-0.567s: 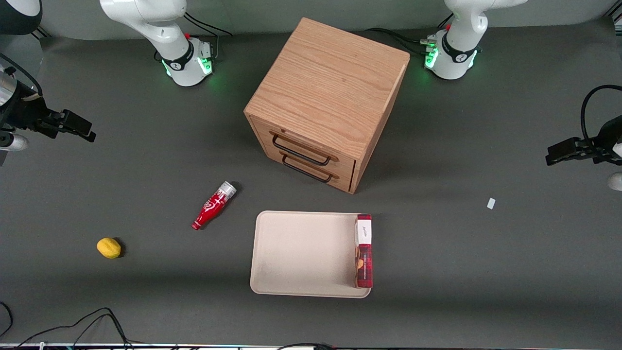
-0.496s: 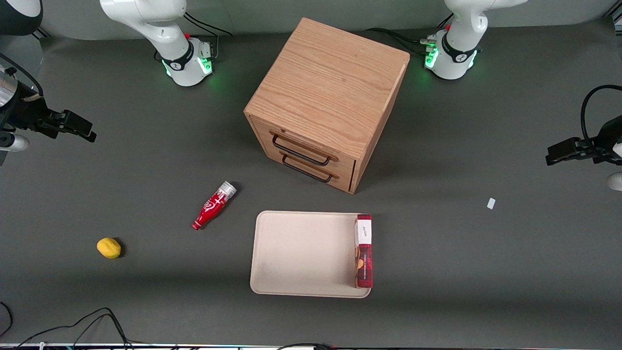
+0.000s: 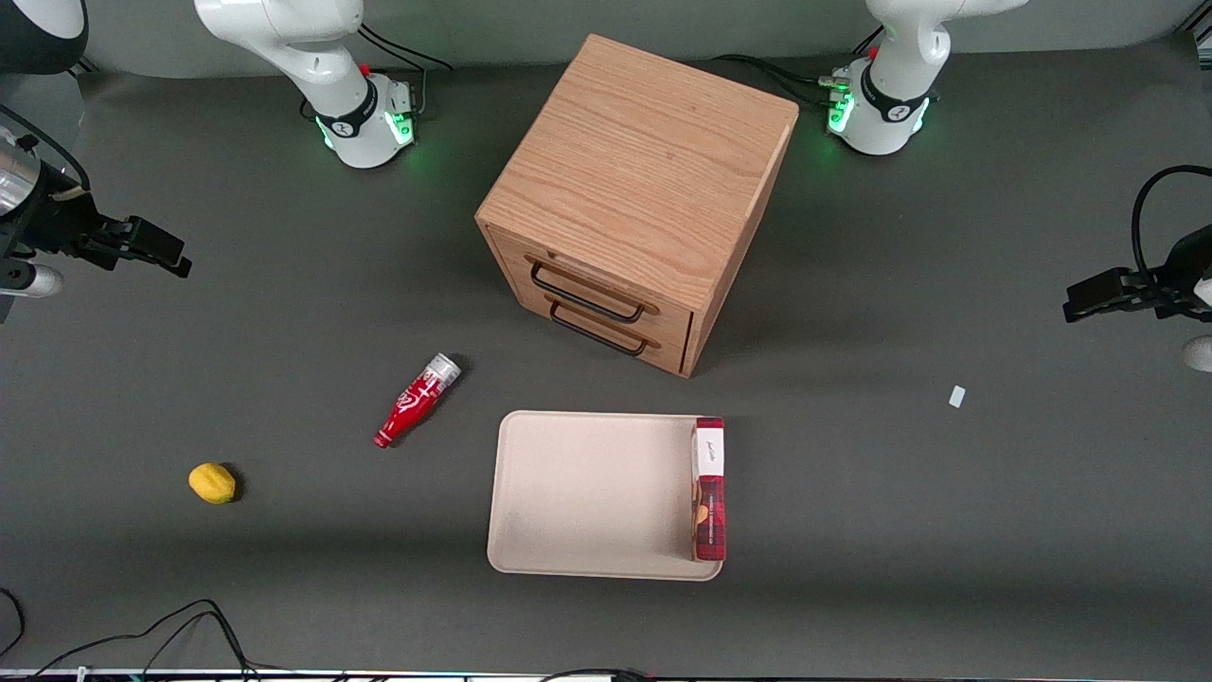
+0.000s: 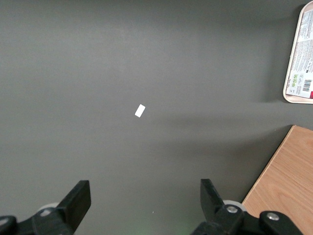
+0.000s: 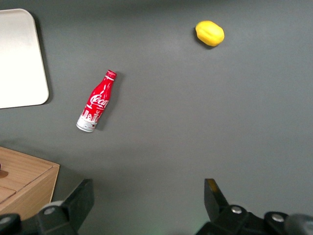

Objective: Place coke bottle on tray
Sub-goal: 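Move the right gripper out toward the red Coca-Cola bottle, then lower the open right gripper over the bottle's middle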

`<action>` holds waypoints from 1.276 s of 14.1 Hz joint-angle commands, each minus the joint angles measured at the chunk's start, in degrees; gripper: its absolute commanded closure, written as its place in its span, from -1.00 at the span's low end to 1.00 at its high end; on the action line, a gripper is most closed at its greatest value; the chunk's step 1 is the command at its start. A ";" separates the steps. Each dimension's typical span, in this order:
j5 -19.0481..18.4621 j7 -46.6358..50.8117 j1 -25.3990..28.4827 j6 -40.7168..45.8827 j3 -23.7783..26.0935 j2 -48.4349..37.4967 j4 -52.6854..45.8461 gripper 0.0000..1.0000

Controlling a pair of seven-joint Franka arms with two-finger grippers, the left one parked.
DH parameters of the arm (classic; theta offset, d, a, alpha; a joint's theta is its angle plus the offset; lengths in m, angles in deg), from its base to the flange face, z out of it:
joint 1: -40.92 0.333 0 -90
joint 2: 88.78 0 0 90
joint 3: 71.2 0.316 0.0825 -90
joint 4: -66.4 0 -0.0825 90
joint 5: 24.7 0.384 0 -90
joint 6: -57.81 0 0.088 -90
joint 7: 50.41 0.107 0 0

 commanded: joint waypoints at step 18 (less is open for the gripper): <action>1.67 41.68 0.78 -49.33 14.51 15.32 27.40 -1.00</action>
